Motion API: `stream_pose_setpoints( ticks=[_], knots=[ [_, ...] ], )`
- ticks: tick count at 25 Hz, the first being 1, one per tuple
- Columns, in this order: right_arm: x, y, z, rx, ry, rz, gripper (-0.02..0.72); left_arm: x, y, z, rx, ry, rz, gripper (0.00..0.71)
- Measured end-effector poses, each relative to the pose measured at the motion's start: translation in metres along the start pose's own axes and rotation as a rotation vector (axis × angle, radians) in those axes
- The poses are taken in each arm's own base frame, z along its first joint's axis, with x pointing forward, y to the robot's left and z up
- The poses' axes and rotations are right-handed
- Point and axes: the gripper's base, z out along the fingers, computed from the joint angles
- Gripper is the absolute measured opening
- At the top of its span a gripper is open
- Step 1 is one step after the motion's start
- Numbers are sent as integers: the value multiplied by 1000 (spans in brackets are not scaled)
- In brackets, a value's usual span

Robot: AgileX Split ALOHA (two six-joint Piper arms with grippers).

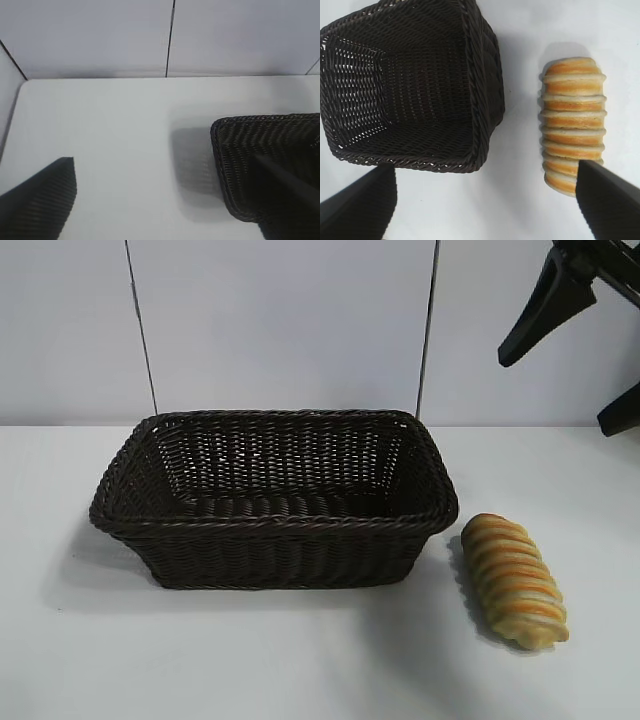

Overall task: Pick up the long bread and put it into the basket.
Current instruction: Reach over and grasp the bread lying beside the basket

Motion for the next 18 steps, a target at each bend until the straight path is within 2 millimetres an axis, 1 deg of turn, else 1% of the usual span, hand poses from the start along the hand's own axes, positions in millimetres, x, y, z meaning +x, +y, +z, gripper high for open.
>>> stream_pose_setpoints(
  ticks=[2, 3, 4, 6, 10, 14, 16, 18],
  knots=[
    [0, 0, 0, 0, 0, 0, 695, 22, -1, -14, 3, -31, -2, 659],
    [0, 0, 0, 0, 0, 0, 695, 35, -1, -18, 5, -39, -2, 659],
    [0, 0, 0, 0, 0, 0, 695, 47, -2, -19, 6, -38, -2, 659],
    [0, 0, 0, 0, 0, 0, 695, 71, -3, -27, 5, -69, -3, 659],
    [0, 0, 0, 0, 0, 0, 695, 109, -5, -37, 10, -117, -9, 659],
    [0, 0, 0, 0, 0, -3, 695, 136, -10, -39, 40, -133, -24, 659],
    [0, 0, 0, 0, 0, -3, 695, 147, -14, -36, 78, -121, -40, 659],
    [0, 0, 0, 0, 0, -3, 695, 159, -19, -27, 119, -76, -45, 659]
  ],
)
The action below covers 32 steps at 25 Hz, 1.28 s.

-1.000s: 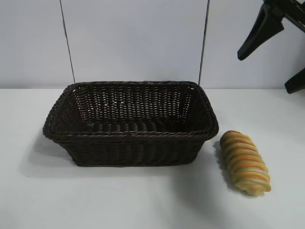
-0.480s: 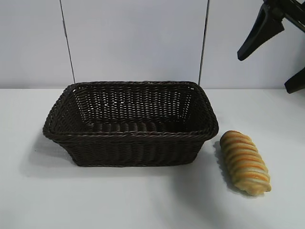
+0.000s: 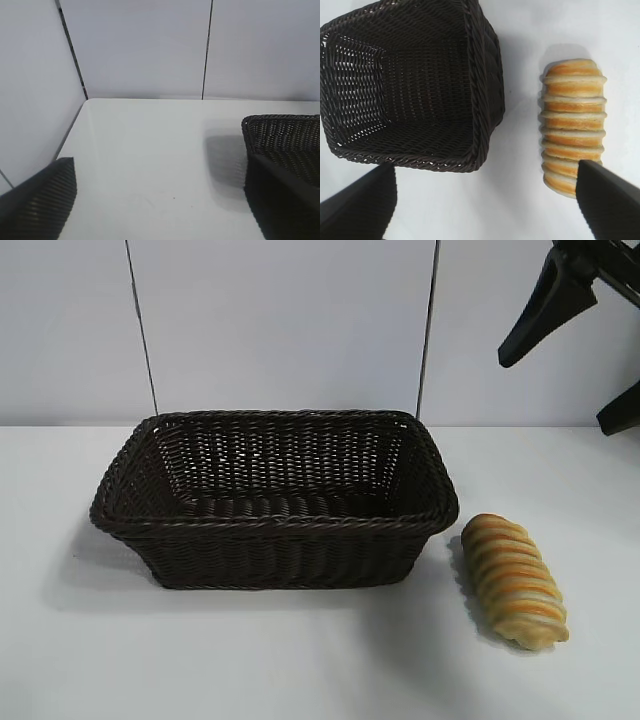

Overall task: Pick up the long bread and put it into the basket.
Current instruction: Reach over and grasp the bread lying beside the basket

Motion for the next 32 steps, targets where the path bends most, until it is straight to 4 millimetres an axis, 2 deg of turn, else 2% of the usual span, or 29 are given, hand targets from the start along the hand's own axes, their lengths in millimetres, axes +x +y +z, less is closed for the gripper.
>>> stream_pose_setpoints(
  ticks=[7, 12, 24, 32],
  knots=[
    [0, 0, 0, 0, 0, -1, 695, 44, -8, 38, 98, 198, 10, 659],
    [0, 0, 0, 1, 0, -22, 695, 69, -9, 51, 111, 248, 33, 659],
    [1, -2, 0, 23, 15, -87, 695, 74, -9, 50, 106, 235, 45, 659],
    [4, -13, -1, 140, 56, -175, 664, 74, -8, 49, 107, 231, 46, 659]
  ],
)
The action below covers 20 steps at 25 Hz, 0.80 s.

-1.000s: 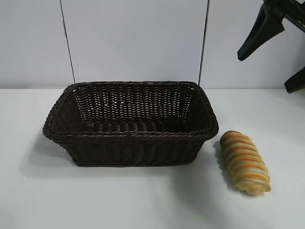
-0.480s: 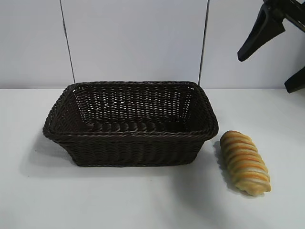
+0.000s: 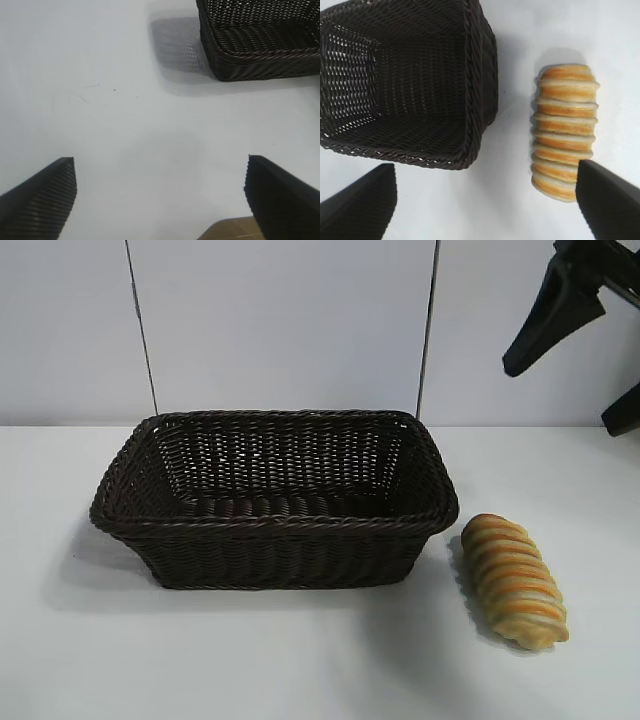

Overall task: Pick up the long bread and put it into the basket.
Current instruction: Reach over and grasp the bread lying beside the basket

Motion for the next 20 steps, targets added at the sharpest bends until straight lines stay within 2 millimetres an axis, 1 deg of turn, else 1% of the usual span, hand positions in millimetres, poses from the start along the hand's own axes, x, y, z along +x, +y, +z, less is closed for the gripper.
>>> stream_pose_setpoints(
  ticks=[4, 9, 16, 20],
  knots=[
    [4, -6, 3, 49, 19, -20, 664, 6, -1, -8, -6, -65, 8, 659],
    [10, -10, 12, 67, 8, -11, 664, 6, -1, -8, -7, -67, 10, 659],
    [31, -22, 37, 110, -26, 22, 664, 6, 0, -8, -26, -65, 22, 659],
    [39, -26, 46, 118, -59, 55, 664, 6, 0, -8, -26, -65, 22, 659]
  ],
)
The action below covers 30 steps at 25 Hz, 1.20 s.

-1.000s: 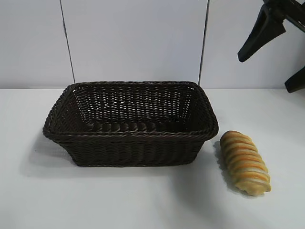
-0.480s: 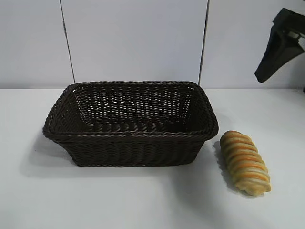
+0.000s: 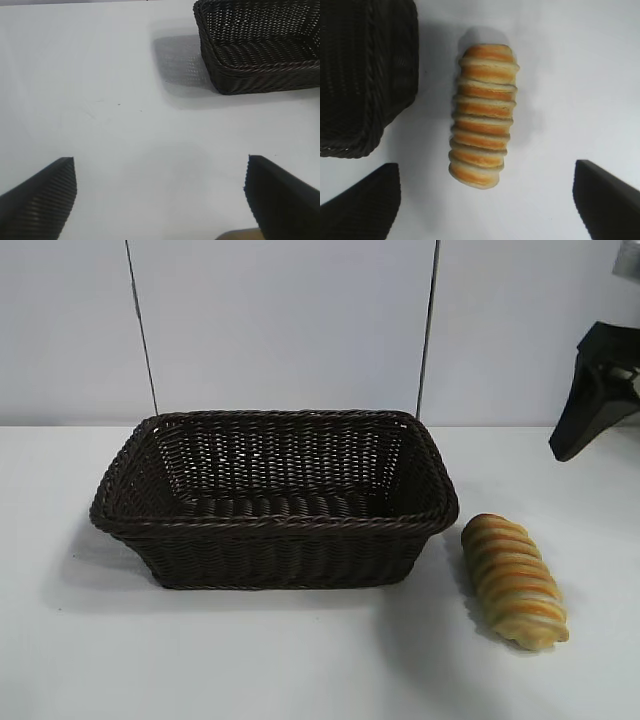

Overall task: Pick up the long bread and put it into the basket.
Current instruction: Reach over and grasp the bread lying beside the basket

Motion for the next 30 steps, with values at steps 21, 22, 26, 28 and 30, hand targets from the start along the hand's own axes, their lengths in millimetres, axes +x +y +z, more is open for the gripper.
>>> stream_pose_setpoints(
  ticks=[21, 22, 26, 28, 30],
  knots=[
    [18, -11, 56, -22, 13, 190, 664, 0, 0, 0, -2, 0, 1, 659],
    [18, -11, 57, -24, 10, 197, 663, 0, 0, 0, -2, 0, 1, 659],
    [17, -10, 59, -37, 1, 200, 663, 0, 0, 0, -2, 0, 1, 659],
    [17, -5, 60, -44, -1, 165, 663, 0, 0, 0, -2, 0, 1, 659],
    [17, 4, 62, -50, -5, 116, 663, 0, 0, 0, -2, 0, 1, 659]
  ],
)
